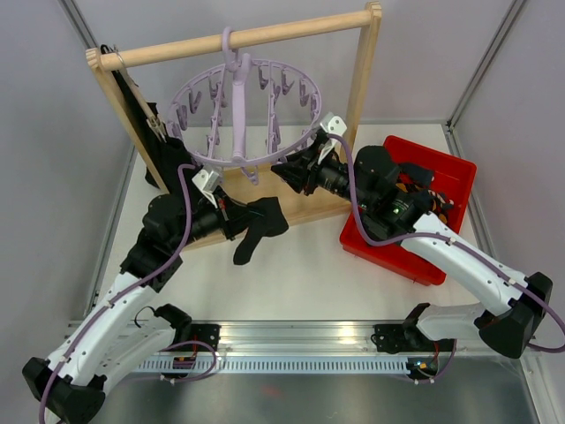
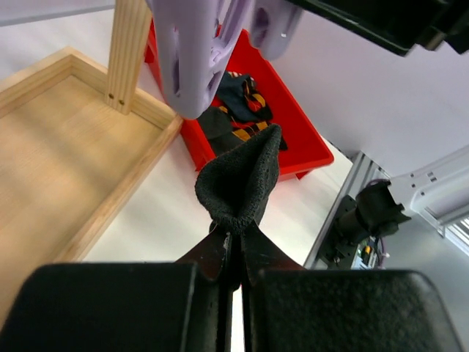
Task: Clip the socks to the hanger
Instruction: Open the clamp at the hanger, then clamp the sock onto the hanger.
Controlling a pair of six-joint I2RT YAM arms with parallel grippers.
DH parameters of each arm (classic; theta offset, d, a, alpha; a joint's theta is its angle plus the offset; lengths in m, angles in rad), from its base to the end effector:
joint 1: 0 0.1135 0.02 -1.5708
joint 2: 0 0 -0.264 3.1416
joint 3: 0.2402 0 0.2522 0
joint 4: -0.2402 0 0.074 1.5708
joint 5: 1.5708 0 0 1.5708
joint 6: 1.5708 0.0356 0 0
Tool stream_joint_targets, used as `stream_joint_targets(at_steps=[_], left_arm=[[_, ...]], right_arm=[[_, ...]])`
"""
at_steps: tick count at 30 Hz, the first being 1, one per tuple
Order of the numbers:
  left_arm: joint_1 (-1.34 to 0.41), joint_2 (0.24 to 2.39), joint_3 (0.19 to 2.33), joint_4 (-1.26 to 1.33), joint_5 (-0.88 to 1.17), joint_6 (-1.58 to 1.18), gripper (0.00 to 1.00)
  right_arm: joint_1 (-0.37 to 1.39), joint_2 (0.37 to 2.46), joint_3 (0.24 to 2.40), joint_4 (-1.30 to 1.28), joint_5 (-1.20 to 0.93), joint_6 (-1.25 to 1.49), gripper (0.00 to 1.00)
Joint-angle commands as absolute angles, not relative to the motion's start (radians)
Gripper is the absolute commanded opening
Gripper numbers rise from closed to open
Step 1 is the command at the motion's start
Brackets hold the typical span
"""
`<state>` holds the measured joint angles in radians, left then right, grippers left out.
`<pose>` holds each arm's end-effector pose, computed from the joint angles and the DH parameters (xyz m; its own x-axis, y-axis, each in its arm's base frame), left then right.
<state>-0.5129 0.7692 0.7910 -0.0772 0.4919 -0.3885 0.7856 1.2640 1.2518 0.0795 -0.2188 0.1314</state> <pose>0.1478 -0.1026 0.3566 -0.3641 -0.1781 -0.9142 0.7623 0.5069 -0.4024 0.2027 0.2137 0.4295 -0.0634 0.1175 -0.9910 -0.8424 0.5261 0.1163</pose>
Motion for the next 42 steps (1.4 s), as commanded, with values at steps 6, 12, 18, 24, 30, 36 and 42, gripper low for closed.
stream_joint_targets(at_steps=[6,12,18,24,30,36,42], left_arm=[[-0.532,0.796,0.746,0.156,0.403,-0.428,0.02],[-0.549,0.836,0.750,0.187,0.387,-0.400,0.02],[-0.569,0.864,0.756,0.207,0.373,-0.388,0.02],[-0.577,0.857,0.761,0.213,0.376,-0.380,0.02],[-0.577,0.839,0.765,0.207,0.368,-0.373,0.02],[-0.577,0.825,0.764,0.201,0.361,-0.365,0.02],[-0.577,0.818,0.761,0.206,0.347,-0.362,0.02]], right_arm=[[0.814,1.269,1.316,0.020,-0.161,0.201,0.00],[0.842,1.272,1.318,0.020,-0.111,0.201,0.00],[0.859,1.295,1.345,0.005,-0.086,0.199,0.00],[0.879,1.310,1.365,-0.023,-0.049,0.183,0.00],[0.897,1.316,1.370,-0.034,-0.012,0.163,0.00],[0.903,1.322,1.373,-0.035,-0.012,0.156,0.00],[0.907,1.324,1.373,-0.038,-0.014,0.155,0.00]])
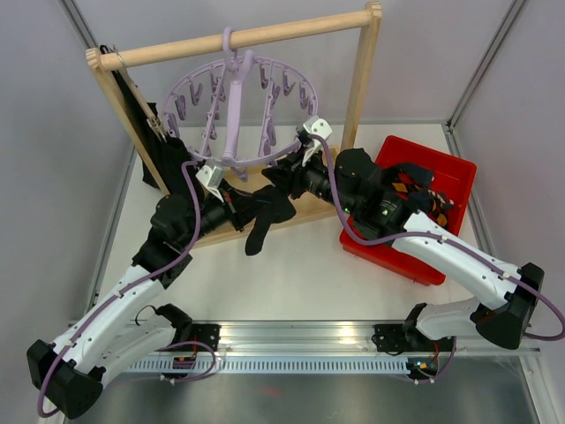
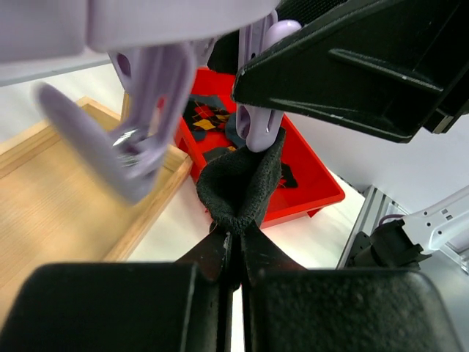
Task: Clip the socks to the hanger
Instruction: Clamp the sock onto the hanger.
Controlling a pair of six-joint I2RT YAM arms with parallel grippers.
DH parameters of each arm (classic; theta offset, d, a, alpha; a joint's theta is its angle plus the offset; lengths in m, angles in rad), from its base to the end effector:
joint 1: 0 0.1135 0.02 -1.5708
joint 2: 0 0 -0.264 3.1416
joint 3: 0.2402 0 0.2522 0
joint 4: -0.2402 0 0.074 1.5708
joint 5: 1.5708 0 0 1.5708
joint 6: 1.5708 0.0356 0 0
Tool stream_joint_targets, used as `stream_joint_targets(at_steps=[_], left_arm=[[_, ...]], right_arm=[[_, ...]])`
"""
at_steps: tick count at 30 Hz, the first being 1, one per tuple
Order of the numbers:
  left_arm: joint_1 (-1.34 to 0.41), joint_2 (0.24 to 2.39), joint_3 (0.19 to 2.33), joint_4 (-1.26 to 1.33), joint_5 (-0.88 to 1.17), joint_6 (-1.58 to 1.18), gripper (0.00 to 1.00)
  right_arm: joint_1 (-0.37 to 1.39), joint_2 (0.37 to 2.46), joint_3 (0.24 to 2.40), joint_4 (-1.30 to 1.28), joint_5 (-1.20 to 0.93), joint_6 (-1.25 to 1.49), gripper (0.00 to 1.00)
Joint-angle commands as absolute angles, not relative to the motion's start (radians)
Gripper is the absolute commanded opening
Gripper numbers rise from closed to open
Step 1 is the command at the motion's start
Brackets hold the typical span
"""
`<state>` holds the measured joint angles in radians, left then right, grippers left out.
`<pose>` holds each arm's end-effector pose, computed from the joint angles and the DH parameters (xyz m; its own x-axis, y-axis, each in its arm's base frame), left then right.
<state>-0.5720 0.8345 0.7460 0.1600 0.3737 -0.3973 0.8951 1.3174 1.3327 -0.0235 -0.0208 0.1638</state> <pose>0.1602 -0.1186 0.3549 -0.2581 -0.2623 -0.9298 0.7703 0.5251 -0.3619 0.1917 0.2403 0.4319 -0.1344 0.0930 -0.9866 -0.7817 0.6020 0.1632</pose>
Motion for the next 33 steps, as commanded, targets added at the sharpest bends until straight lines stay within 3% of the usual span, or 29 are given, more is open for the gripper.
stream_joint_targets(at_steps=[1,33], left_arm=[[-0.577,0.818,0.761,0.206,0.344,-0.362,0.02],[-0.577,0.850,0.750,0.265,0.276,-0.377,0.02]], right_arm=[[0.907,1.322,1.371,-0.038,-0.015,0.153,0.00],[0.916,1.331,1.374,-0.052,-0.037,0.141,0.00]])
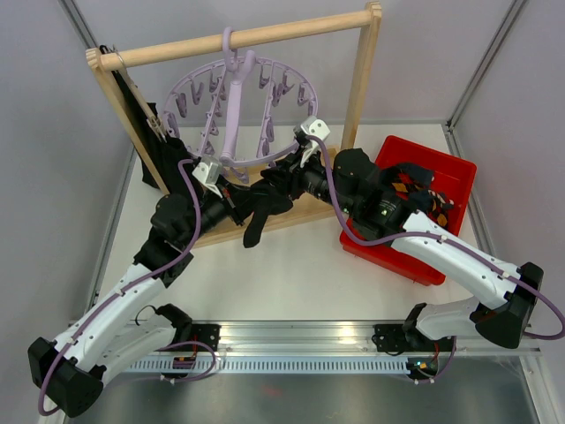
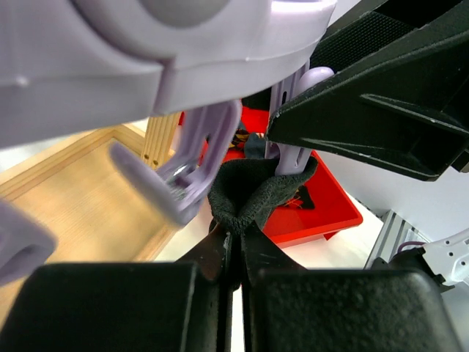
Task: Clip the socks to the hanger
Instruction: Clamp the sock onto the hanger.
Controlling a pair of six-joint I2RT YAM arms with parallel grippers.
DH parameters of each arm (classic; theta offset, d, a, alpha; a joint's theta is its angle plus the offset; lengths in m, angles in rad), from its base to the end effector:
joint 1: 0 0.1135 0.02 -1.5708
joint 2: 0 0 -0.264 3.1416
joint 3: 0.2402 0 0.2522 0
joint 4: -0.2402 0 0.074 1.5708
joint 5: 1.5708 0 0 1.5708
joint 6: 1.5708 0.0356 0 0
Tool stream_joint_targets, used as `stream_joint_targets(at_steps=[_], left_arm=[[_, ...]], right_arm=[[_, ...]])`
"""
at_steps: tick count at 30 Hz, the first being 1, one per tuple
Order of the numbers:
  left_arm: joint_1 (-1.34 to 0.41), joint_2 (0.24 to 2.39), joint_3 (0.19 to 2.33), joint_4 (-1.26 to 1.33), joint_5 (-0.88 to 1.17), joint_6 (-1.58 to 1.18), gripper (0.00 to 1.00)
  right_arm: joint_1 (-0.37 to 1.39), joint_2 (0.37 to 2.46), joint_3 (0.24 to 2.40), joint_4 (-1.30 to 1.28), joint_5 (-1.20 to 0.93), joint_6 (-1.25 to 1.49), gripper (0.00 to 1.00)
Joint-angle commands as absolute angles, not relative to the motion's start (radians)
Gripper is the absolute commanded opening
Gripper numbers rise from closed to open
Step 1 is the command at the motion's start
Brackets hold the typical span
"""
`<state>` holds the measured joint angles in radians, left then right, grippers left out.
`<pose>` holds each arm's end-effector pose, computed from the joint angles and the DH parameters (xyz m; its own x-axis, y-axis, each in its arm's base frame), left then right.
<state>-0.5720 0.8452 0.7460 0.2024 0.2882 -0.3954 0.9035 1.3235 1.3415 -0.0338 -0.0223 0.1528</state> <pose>0.1644 -0.1179 0.3576 -0.2115 -0.3030 -0.9292 0.7317 0.5812 -0.3561 0.1905 0.2430 0.4321 -0.1313 0.0792 -0.9882 -0.7883 0.5961 0.1525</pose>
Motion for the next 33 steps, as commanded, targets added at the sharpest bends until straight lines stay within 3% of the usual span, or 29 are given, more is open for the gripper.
stream_joint_targets(at_steps=[1,23,30,33], left_arm=[[-0.577,0.850,0.752,0.273,0.273,-0.380,0.02],[-0.577,0.815,0.746,0.268,0.265,-0.388,0.02],[-0.577,0.830,0.755,0.250,0.253,-0.390,0.02],[-0.577,0.834,0.761,0.239,0.249,-0.390,0.02]], right_arm=[[0.917,1.331,1.377,-0.058,-0.037,0.141,0.00],[0.930,1.305,1.338,-0.054,0.060,0.086,0.01],[0.931,1.305,1.345,-0.060,0.043,0.091,0.28],[0.933,1.302,1.350,-0.060,0.029,0.095,0.46]])
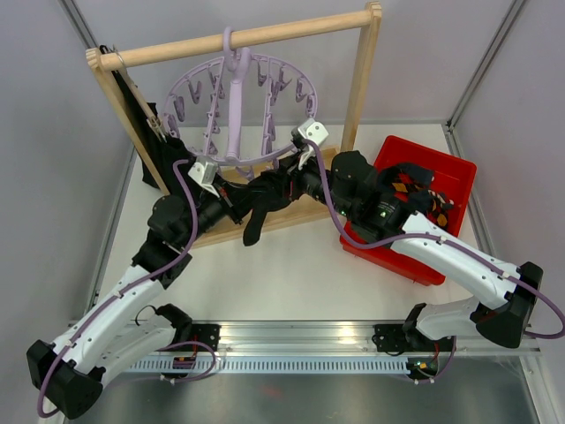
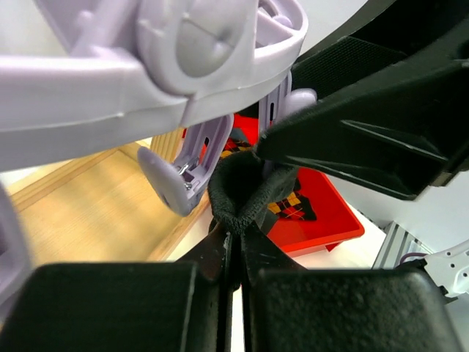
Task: Clip the socks to the hanger
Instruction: Clamp the sock onto the hanger.
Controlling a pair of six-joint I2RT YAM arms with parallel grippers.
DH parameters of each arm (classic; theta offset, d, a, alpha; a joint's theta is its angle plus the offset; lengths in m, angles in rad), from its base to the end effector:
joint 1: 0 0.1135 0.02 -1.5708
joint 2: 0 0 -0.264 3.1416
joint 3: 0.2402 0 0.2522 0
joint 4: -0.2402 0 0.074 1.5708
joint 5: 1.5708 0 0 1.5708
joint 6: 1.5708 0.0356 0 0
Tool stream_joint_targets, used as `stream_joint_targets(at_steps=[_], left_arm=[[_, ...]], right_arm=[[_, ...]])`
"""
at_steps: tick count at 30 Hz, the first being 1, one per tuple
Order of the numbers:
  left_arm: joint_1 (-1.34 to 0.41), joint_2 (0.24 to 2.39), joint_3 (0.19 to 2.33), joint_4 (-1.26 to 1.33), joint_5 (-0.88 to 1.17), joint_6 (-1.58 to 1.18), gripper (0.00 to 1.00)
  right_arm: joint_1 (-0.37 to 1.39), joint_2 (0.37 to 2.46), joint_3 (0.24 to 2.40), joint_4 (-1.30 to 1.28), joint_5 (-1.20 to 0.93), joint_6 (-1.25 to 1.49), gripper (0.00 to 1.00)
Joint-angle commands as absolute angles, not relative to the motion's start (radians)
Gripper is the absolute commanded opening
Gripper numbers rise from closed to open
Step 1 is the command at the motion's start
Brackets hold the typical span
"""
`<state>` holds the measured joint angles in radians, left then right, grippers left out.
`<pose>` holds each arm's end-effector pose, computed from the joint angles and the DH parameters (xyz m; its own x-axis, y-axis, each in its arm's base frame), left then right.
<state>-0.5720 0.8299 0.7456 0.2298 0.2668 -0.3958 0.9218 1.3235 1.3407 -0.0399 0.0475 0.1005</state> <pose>0.1615 -0.1152 0.3632 -0.1734 -0.3307 -0.9277 0.7312 0.5878 -0.3462 0.1880 0.2450 0.4312 -0.0906 0.0464 -0.9948 -0.7618 0.6401 0.0992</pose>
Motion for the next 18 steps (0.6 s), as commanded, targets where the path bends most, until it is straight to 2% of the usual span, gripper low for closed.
stream_joint_targets(at_steps=[1,4,9,18], left_arm=[[-0.577,0.839,0.762,0.236,0.245,-0.390,0.02],[-0.577,0.841,0.765,0.230,0.241,-0.390,0.02],[-0.577,0.851,0.770,0.221,0.238,-0.390,0.02],[-0.577,0.871,0.785,0.167,0.219,-0.383,0.02]], right_arm=[[0.934,1.301,1.351,-0.061,0.025,0.098,0.48],[0.936,1.302,1.362,-0.072,0.017,0.098,0.54],[0.937,1.307,1.370,-0.077,0.018,0.098,0.50],[0.939,1.298,1.371,-0.075,0.023,0.113,0.73]])
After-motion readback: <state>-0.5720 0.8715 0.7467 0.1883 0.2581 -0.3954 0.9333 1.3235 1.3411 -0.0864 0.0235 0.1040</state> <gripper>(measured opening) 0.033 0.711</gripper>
